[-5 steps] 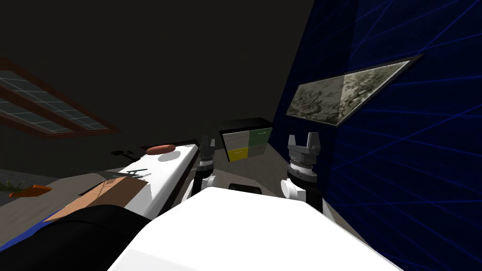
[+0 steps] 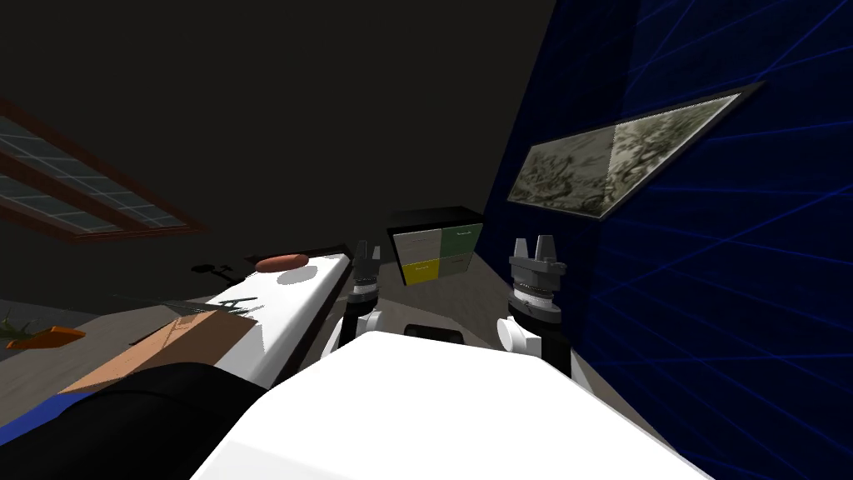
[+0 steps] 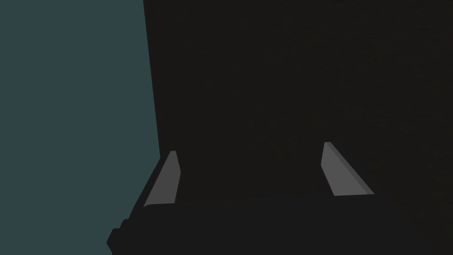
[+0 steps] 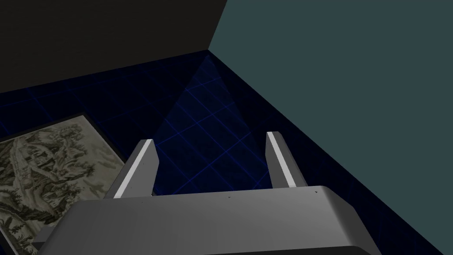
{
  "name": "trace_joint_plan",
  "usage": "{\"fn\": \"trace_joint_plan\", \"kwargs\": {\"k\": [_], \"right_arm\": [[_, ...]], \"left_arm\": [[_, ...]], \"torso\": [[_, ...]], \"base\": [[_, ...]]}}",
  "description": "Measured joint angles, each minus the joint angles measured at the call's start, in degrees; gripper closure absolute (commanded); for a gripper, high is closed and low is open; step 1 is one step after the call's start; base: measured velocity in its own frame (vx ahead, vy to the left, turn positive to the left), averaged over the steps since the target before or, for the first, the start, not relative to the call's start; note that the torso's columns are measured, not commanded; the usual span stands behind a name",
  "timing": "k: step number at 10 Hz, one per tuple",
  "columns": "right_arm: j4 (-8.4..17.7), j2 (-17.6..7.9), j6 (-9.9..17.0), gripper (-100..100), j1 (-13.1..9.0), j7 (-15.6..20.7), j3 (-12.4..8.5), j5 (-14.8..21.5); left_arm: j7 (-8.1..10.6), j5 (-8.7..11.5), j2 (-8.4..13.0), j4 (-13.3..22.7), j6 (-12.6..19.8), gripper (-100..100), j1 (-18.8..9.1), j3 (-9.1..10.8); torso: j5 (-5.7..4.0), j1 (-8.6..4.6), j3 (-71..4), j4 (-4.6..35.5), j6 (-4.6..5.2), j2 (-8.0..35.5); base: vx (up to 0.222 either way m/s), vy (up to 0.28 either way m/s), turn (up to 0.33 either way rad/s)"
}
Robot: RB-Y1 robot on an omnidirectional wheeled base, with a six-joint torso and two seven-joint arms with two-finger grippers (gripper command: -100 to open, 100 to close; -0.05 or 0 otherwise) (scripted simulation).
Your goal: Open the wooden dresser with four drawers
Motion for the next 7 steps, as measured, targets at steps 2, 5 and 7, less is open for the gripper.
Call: {"fn": "trace_joint_plan", "kwargs": {"k": [2,5,7], "right_arm": [[0.0,0.0,0.0,0,0.0,0.0,0.0,0.0],[0.0,0.0,0.0,0,0.0,0.0,0.0,0.0],[0.0,0.0,0.0,0,0.0,0.0,0.0,0.0]], "left_arm": [[0.00,0.0,0.0,0.0,0.0,0,0.0,0.00],[0.00,0.0,0.0,0.0,0.0,-100,0.0,0.00],[-0.07,0.0,2.6,0.5,0.3,-100,-0.2,0.11]], "torso": [[0.00,0.00,-16.9,8.5,0.00,8.5],[0.00,0.00,-42.3,21.1,0.00,21.2],[0.00,-0.02,-47.4,23.6,0.00,23.6]], "base": [[0.000,0.000,0.000],[0.007,-0.001,0.002],[0.041,-0.017,0.010]]}}
